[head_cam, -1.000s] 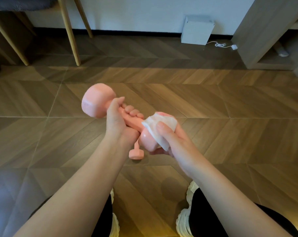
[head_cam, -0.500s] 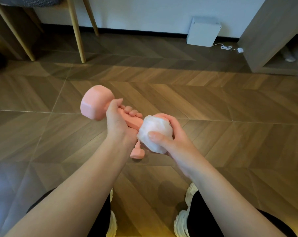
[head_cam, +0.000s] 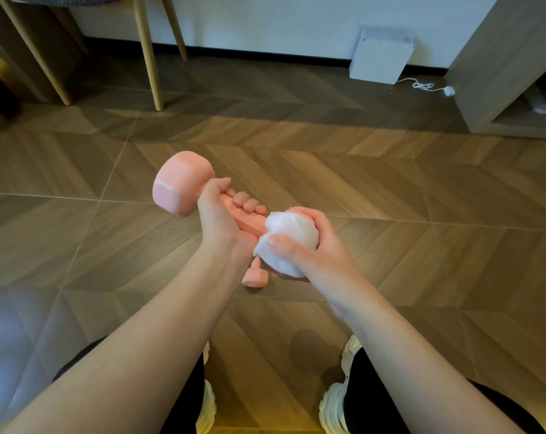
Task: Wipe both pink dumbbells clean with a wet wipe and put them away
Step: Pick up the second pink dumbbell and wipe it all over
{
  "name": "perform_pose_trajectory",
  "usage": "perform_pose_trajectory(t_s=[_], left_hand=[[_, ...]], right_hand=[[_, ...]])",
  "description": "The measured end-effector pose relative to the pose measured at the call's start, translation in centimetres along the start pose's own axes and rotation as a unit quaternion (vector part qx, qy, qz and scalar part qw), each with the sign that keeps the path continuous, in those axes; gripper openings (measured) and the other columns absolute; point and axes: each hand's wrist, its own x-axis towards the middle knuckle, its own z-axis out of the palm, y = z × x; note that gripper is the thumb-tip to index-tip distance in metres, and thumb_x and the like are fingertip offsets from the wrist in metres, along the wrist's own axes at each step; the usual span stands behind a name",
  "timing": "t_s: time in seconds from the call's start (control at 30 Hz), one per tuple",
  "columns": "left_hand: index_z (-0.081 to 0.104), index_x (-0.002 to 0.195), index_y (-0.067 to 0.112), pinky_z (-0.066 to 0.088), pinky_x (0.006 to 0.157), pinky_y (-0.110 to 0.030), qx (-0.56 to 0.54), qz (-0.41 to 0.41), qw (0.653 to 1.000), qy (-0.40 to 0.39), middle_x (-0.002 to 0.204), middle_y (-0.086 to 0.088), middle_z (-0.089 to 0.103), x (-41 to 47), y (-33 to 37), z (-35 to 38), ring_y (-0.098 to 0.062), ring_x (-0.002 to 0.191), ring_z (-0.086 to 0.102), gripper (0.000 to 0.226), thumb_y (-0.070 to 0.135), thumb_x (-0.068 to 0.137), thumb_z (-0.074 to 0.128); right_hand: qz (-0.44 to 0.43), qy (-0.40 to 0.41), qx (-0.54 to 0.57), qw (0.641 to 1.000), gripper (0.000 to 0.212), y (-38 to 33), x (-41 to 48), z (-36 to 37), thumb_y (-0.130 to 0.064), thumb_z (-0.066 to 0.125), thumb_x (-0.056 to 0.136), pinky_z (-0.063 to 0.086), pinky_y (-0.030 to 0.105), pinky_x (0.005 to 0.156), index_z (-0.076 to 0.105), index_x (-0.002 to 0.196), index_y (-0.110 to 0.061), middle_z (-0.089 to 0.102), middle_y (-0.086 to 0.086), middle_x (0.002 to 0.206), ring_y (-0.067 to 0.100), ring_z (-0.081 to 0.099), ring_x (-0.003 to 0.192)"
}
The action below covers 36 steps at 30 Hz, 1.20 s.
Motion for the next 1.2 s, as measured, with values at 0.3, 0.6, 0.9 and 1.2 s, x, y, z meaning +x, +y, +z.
perform_pose_trajectory(t_s=[0.3, 0.6, 0.9, 1.2], left_hand=[[0.028, 0.064, 0.019, 0.026, 0.044, -0.020, 0.014, -0.005, 1.000, -0.016, 0.050, 0.006, 0.023, 0.1, 0.1, 0.1, -0.012, 0.039, 0.024, 0.031, 0.018, 0.090, 0.044], [0.029, 0.063, 0.020, 0.027, 0.047, -0.023, 0.034, -0.018, 0.999, -0.029, 0.051, 0.005, 0.023, -0.1, -0.7, 0.2, -0.013, 0.042, 0.024, 0.029, 0.018, 0.088, 0.044], [0.027, 0.062, 0.020, 0.027, 0.045, -0.022, 0.031, -0.013, 0.999, -0.030, 0.051, 0.006, 0.021, -0.1, 0.0, 0.0, -0.012, 0.042, 0.022, 0.031, 0.018, 0.089, 0.043], [0.033, 0.060, 0.019, 0.027, 0.049, -0.023, 0.013, -0.015, 0.994, -0.111, 0.051, 0.006, 0.025, 0.0, 0.5, 0.3, -0.011, 0.043, 0.025, 0.032, 0.021, 0.088, 0.048]], right_hand=[[0.047, -0.086, 0.042, 0.994, 0.057, -0.7, -0.3, -1.6, -0.022, 0.073, 0.077, 0.058, 0.030, 0.072, 0.051, 0.129, -0.030, 0.056, 0.003, 0.131, 0.012, 0.066, 0.101], [0.039, 0.048, -0.019, 0.998, 0.028, -0.4, 0.1, -0.5, -0.042, 0.064, 0.091, 0.061, 0.046, 0.074, 0.060, 0.113, -0.027, 0.066, 0.002, 0.112, 0.013, 0.067, 0.089], [0.027, -0.016, -0.011, 0.999, 0.055, -0.3, -0.2, -0.6, -0.035, 0.085, 0.066, 0.058, 0.026, 0.069, 0.058, 0.114, -0.037, 0.061, -0.002, 0.121, 0.010, 0.070, 0.094], [0.120, -0.077, 0.127, 0.982, 0.058, -0.7, -0.2, -1.8, -0.046, 0.060, 0.085, 0.058, 0.054, 0.083, 0.054, 0.134, -0.016, 0.052, 0.028, 0.136, 0.040, 0.063, 0.107]])
